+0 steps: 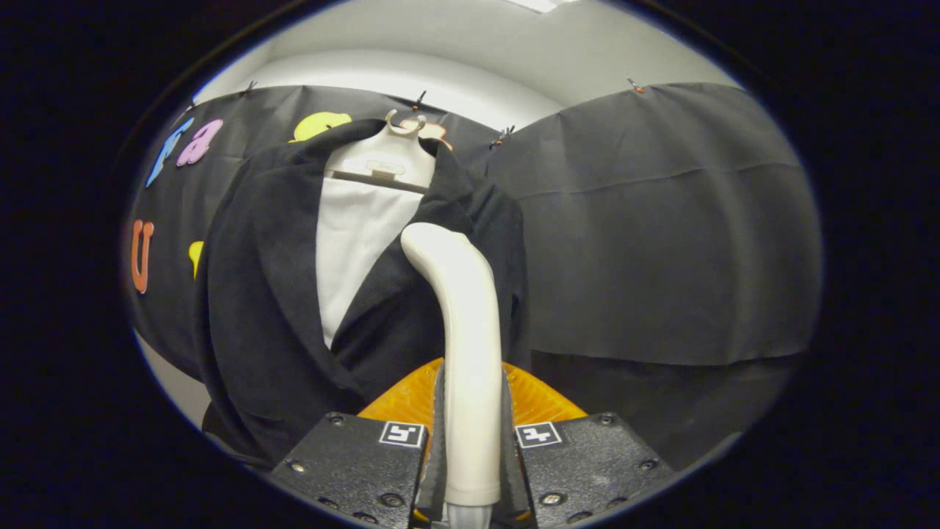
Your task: Iron the clothes twice with a garment steamer, once on the left side and once on the right side.
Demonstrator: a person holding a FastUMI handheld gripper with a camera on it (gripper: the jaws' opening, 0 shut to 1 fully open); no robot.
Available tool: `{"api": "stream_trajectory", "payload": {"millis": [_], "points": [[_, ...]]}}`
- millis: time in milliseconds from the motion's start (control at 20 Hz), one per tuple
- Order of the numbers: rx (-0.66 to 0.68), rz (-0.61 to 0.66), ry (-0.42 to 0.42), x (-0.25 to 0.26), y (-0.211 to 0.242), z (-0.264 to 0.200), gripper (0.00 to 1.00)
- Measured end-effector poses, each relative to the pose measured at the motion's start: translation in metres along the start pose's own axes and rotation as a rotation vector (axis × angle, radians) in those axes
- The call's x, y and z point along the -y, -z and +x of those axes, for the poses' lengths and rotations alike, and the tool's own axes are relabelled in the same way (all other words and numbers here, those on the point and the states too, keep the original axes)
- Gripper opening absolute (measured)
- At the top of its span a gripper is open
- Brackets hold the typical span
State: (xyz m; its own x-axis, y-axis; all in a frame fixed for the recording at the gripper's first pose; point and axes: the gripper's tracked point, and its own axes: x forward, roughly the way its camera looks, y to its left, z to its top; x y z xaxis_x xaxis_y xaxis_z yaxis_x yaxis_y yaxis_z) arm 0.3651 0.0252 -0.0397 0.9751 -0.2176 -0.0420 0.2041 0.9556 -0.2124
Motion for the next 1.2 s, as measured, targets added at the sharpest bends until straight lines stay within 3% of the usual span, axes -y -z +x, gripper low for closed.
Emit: {"api": "stream_trajectory", "payload": {"millis": [1200], "points": [[-0.243, -0.018, -0.002, -0.006, 0.145, -0.050, 0.32]]}}
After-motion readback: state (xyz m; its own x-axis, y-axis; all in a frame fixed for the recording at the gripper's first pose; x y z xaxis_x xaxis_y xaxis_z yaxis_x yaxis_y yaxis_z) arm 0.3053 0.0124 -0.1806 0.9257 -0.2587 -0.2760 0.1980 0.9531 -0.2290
